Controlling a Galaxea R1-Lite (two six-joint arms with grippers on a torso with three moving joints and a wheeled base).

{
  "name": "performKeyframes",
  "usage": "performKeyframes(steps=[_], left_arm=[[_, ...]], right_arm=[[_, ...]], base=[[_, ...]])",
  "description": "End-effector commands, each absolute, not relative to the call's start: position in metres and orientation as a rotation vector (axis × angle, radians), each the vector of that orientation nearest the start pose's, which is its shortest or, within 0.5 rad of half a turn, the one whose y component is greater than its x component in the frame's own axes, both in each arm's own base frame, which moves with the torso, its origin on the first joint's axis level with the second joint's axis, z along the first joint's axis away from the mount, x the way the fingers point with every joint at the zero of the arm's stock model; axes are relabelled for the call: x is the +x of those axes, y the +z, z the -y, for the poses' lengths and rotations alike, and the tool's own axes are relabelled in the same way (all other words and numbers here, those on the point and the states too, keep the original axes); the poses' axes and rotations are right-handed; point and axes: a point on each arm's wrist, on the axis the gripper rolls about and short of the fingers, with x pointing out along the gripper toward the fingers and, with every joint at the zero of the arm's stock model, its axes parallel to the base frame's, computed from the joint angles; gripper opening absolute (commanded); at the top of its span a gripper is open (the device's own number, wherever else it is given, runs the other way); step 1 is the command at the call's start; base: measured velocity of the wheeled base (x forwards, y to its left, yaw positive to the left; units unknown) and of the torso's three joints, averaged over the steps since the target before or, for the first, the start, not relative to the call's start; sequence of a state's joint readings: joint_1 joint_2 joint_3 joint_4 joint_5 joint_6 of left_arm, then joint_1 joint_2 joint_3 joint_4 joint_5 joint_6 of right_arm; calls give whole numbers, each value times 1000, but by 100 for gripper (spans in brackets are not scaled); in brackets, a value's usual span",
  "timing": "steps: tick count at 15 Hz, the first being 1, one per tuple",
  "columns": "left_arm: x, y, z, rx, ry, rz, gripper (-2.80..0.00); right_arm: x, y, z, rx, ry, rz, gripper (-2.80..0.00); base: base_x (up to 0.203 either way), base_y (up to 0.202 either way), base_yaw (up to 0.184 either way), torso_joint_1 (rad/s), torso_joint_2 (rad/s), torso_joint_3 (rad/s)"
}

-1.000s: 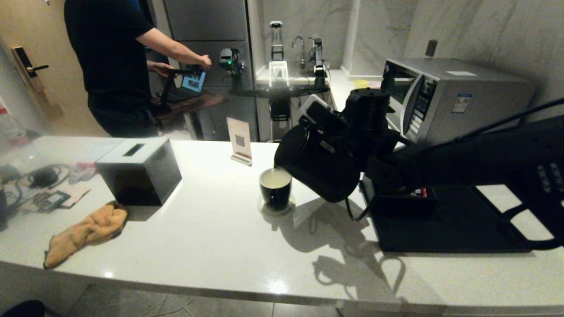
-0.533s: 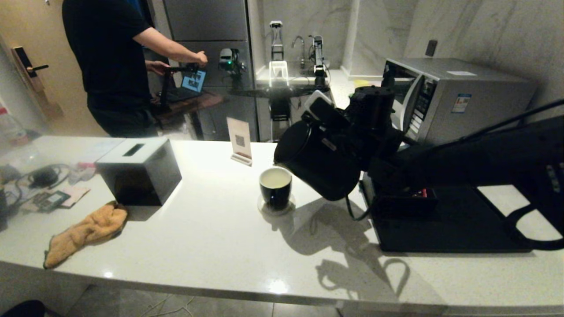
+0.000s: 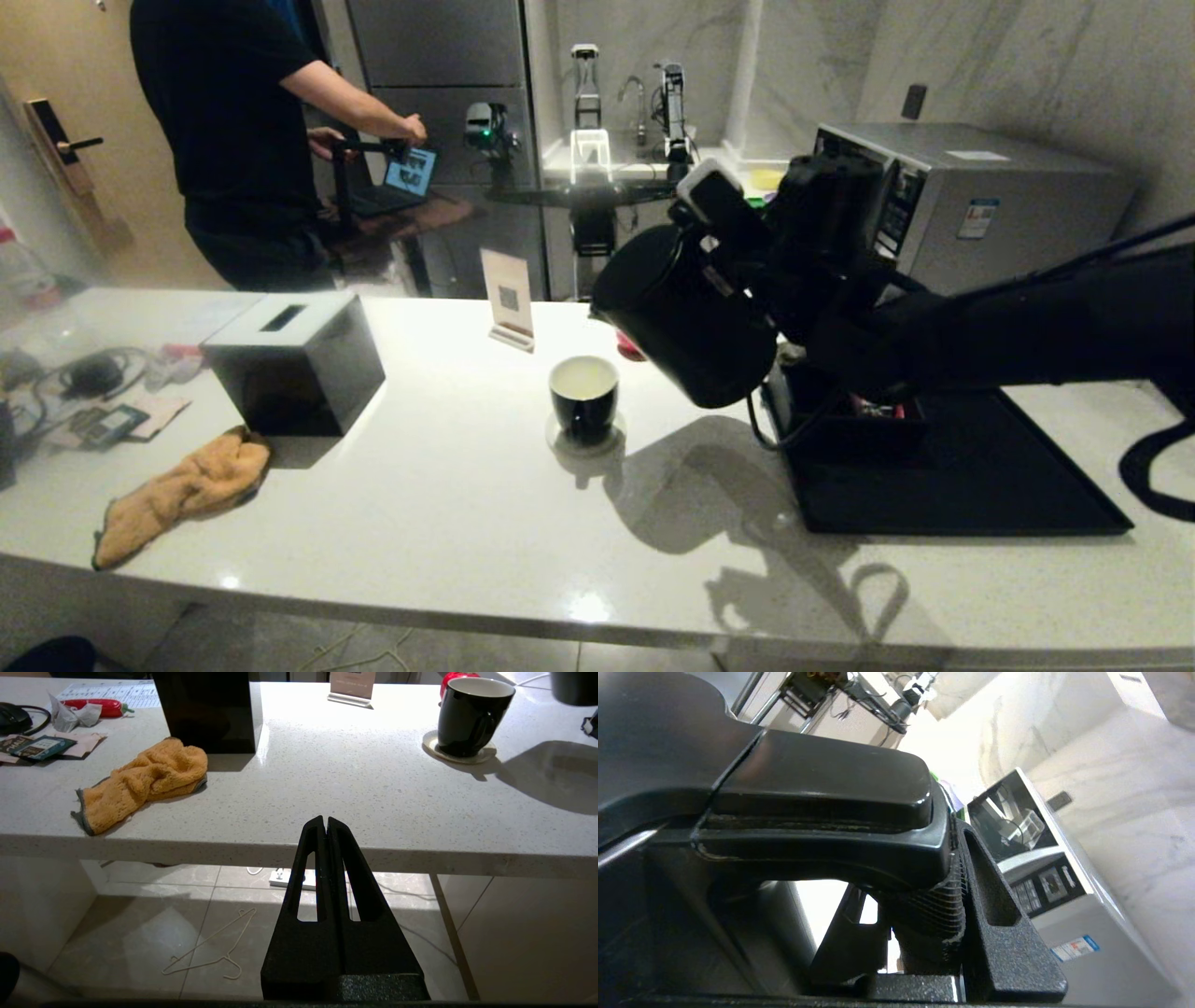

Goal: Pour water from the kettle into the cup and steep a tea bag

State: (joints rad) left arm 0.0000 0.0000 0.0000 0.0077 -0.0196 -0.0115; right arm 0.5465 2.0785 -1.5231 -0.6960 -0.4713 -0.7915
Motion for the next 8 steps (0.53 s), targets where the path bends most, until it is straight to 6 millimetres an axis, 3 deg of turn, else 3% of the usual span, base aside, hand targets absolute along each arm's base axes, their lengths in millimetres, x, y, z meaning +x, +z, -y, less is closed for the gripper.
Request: performKeyframes(steps=[1, 8], left_arm=[[-23, 75, 0, -12, -20, -8, -280], [-23, 75, 0, -12, -20, -8, -280]], right_arm=[[371, 259, -206, -704, -4, 157, -280], [362, 268, -171, -549, -71, 120, -280]], base=[[0, 0, 0, 0, 0, 0], [0, 0, 0, 0, 0, 0]])
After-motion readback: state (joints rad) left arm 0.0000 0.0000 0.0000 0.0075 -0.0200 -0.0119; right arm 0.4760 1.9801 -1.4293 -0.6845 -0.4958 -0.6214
